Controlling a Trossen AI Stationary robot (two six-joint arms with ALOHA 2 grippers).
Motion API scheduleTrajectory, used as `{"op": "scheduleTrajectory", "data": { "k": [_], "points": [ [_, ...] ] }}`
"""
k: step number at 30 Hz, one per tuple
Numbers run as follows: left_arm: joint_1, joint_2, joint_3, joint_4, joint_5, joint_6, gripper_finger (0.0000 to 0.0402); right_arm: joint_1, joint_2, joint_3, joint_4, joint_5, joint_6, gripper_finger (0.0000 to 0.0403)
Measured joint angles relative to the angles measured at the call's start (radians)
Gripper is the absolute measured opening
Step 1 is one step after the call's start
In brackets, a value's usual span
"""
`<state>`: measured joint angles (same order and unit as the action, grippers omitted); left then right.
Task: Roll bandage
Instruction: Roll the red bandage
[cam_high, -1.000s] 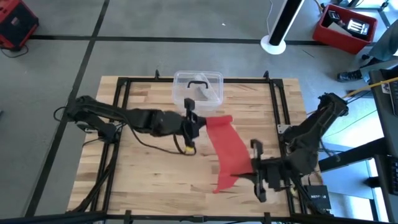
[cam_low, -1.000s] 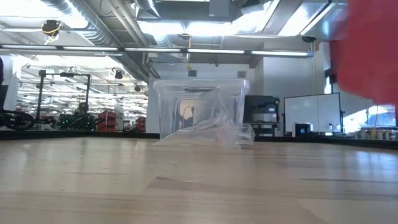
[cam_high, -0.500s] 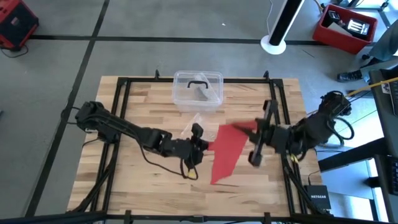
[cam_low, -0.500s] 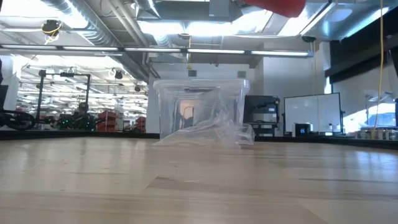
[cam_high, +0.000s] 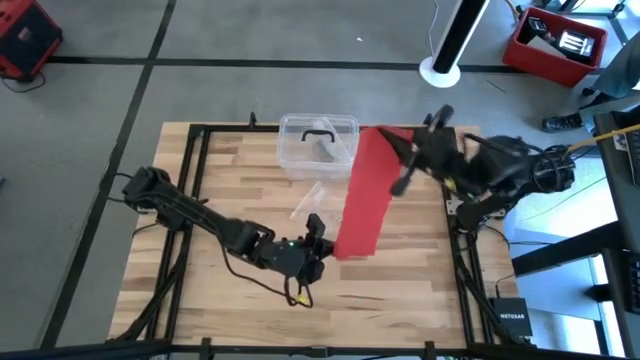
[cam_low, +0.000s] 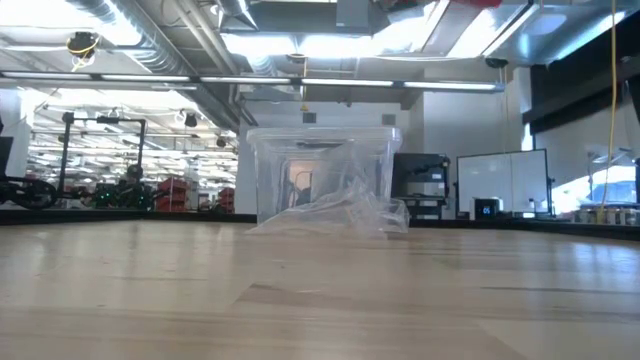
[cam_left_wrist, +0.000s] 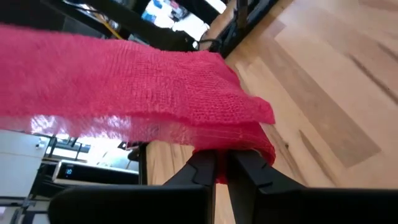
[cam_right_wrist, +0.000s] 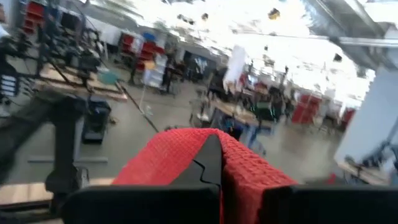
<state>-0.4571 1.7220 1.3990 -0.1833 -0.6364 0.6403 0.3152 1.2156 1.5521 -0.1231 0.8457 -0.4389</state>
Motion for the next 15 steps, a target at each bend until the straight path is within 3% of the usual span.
{"op": "scheduleTrajectory", "data": {
  "k": [8,15],
  "points": [
    [-0.007,0.037,-0.002,0.015,0.019,-0.086,0.0013,-0.260,0.011,-0.124,-0.215,-0.109,0.345,0.0011],
    [-0.010,0.104,-0.002,0.084,0.074,-0.218,0.0013,-0.405,0.012,-0.410,-0.192,-0.410,0.550,0.0102]
  ]
}}
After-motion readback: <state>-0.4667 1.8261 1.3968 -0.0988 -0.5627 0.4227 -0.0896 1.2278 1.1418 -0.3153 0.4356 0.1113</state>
